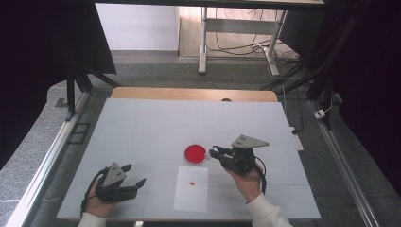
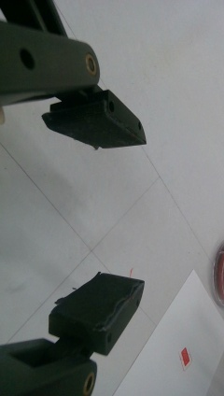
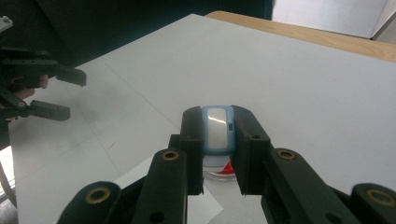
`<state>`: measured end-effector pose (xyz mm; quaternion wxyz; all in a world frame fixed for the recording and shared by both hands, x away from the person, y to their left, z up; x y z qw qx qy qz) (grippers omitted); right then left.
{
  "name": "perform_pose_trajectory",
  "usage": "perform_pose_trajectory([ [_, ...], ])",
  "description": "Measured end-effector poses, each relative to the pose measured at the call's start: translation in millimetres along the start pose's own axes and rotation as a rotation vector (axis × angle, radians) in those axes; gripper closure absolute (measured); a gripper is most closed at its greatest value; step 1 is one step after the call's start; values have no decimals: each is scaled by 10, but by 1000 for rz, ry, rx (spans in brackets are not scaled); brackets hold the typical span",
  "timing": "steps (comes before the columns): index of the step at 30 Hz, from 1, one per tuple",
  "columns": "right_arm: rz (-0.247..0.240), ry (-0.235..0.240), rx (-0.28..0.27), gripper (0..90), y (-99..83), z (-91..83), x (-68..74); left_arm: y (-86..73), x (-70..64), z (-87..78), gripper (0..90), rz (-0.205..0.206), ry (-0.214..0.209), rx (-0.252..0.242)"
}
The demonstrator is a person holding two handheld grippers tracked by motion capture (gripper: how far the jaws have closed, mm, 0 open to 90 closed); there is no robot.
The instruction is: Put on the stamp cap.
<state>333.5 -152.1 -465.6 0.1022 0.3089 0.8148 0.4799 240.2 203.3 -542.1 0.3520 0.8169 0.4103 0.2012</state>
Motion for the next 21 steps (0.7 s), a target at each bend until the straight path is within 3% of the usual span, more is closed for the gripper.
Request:
perform_pose_trajectory([
  [21, -16, -82, 26, 747, 51, 47, -243, -10, -7, 35, 269, 8, -4, 19],
])
Point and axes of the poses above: each handheld gripper's, and its own axes: z roughly forward along the jaws, y roughly out of its top, x roughly to its left, the point moved 3 cm from there along z, roughly forward along the jaws, and after that the axes turned 5 degrees about x, right-handed, at the moved point
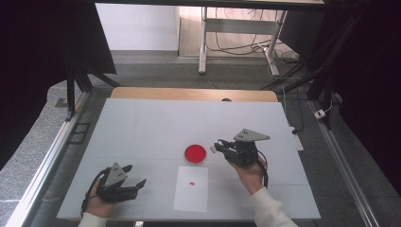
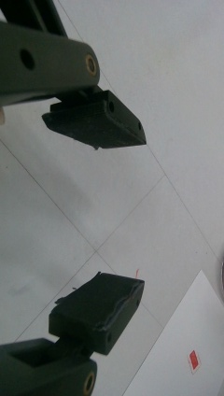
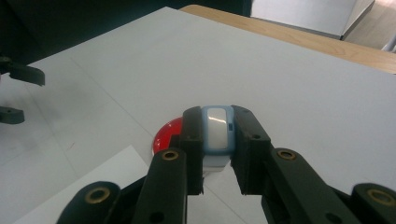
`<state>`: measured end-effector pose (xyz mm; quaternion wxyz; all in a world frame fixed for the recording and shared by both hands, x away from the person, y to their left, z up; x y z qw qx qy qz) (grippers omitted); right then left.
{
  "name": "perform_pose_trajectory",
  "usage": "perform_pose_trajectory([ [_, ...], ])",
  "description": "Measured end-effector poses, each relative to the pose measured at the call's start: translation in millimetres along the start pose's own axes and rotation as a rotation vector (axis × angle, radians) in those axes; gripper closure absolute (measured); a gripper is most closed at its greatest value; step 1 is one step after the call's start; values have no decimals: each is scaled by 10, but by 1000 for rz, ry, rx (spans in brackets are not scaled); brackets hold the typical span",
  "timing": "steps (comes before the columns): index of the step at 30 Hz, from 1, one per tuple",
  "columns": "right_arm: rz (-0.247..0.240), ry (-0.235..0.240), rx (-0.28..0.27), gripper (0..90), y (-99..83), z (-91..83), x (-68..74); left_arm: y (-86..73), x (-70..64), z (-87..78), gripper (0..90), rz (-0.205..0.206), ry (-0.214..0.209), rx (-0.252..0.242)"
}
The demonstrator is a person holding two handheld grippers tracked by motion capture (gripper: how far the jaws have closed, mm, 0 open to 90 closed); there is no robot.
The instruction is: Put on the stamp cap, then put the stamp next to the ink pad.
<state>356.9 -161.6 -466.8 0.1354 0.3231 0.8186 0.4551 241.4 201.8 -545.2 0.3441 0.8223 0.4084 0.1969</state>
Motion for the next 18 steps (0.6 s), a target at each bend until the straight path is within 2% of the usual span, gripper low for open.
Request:
perform_pose_trajectory([
  [9, 7, -26, 26, 747, 19, 131, -126, 2, 2, 6, 269, 1, -2, 1],
  [18, -42, -56, 106, 746, -4, 290, -167, 8, -13, 23, 268, 10, -7, 6],
])
Point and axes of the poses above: each handheld gripper's, and its own axes: z roughly forward along the jaws, y roughly out of its top, x roughly to its left, the point moved 3 cm from there along z, roughly forward along the jaws, and after that the axes turned 5 degrees about x, right-handed, at the moved point
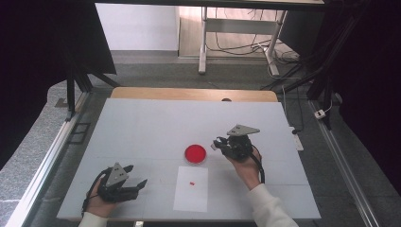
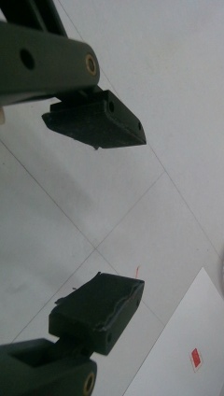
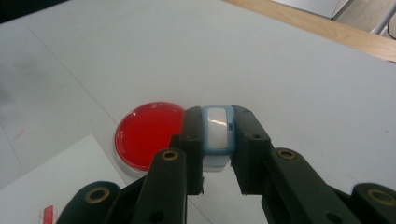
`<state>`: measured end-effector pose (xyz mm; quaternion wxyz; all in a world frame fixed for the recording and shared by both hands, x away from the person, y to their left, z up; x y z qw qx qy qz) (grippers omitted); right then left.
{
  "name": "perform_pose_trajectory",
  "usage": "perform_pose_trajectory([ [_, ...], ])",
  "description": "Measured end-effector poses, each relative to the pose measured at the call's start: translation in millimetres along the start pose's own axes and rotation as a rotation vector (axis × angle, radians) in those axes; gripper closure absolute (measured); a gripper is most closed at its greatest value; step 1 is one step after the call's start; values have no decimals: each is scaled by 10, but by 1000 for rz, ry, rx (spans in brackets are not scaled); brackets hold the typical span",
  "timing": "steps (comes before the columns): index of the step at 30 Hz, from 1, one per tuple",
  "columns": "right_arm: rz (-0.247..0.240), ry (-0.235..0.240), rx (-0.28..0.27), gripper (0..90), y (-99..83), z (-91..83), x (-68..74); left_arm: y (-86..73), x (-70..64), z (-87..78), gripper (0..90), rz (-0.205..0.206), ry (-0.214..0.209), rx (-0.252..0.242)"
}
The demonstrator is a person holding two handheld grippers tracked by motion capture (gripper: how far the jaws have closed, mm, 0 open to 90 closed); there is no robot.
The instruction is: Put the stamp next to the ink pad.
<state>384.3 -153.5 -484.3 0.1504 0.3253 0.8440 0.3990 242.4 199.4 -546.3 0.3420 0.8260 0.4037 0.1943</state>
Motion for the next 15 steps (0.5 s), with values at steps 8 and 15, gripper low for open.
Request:
perform_pose_trajectory([
  [8, -39, 9, 93, 745, -45, 173, 36, -2, -2, 3, 268, -1, -5, 1],
  [15, -55, 13, 142, 745, -86, 254, 58, -4, -7, 14, 268, 2, -9, 7],
])
Point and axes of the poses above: each handheld gripper's, and its own axes: z roughly forward along the jaws, y roughly out of its top, x roughly to its left, the point moved 3 cm from there along z, roughly forward along the jaws, and after that the axes turned 5 degrees about x, right-handed, at the moved point
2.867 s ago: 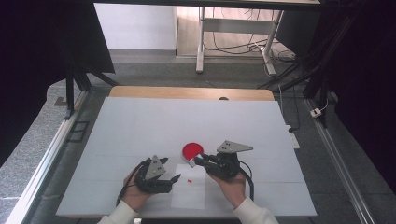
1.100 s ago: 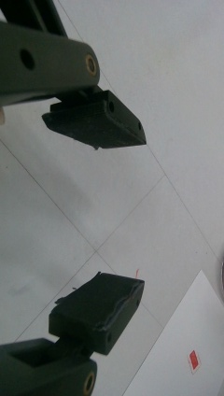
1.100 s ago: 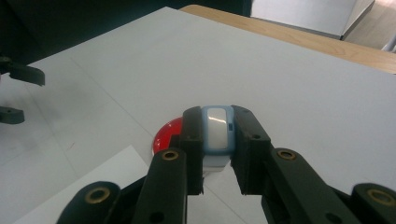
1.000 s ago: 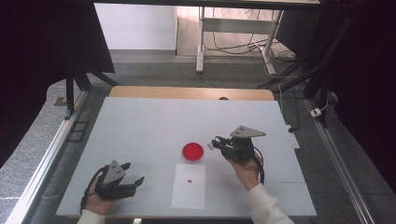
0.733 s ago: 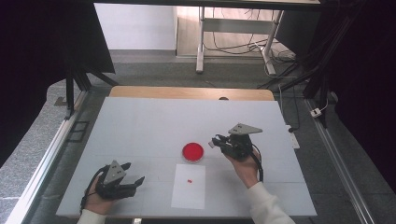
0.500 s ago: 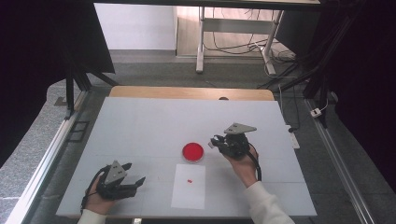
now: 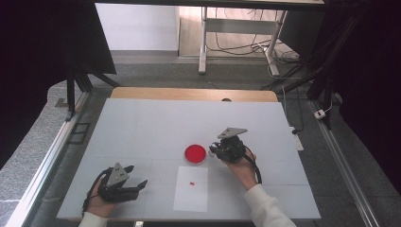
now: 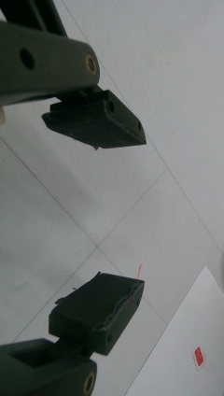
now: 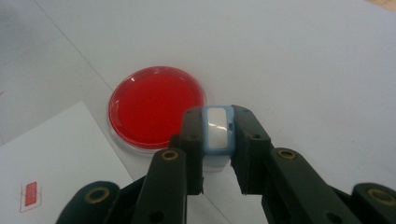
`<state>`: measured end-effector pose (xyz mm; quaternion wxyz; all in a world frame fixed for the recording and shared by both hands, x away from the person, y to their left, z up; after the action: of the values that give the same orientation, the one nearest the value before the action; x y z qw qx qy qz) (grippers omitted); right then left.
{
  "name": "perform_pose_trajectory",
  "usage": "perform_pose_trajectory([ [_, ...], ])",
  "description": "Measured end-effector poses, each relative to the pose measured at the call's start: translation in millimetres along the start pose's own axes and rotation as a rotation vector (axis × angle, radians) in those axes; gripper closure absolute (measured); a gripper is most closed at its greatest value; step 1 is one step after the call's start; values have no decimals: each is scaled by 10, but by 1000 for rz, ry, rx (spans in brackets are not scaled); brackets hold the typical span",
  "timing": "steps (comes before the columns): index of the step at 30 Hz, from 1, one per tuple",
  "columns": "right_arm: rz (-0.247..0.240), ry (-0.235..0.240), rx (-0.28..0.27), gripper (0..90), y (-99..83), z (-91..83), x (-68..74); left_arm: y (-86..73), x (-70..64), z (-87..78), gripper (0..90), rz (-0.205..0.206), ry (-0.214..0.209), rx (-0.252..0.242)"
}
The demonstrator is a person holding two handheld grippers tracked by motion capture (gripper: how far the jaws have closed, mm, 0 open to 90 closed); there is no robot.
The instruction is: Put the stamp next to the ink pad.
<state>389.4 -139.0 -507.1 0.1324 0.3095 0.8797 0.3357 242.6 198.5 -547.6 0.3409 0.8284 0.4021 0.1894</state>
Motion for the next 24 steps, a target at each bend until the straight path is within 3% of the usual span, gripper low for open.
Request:
perform_pose_trajectory([
  [15, -2, -1, 39, 731, -37, 85, 4, -1, -1, 5, 268, 4, 1, 0],
  [19, 4, -2, 39, 621, -38, 87, 4, -1, -3, 4, 268, 5, 2, -1],
  [24, 31, 5, -25, 487, -28, 32, -10, -1, 0, 3, 268, 4, 1, -2],
])
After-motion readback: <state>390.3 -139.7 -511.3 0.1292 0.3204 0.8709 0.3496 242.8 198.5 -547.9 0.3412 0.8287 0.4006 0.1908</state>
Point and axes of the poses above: each handheld gripper's, and its own axes: z roughly forward along the jaws, y roughly out of its top, x roughly to its left, the point moved 3 cm from there along z, roughly forward along the jaws, and after that the axes turned 5 degrees about x, right-handed, at the moved point
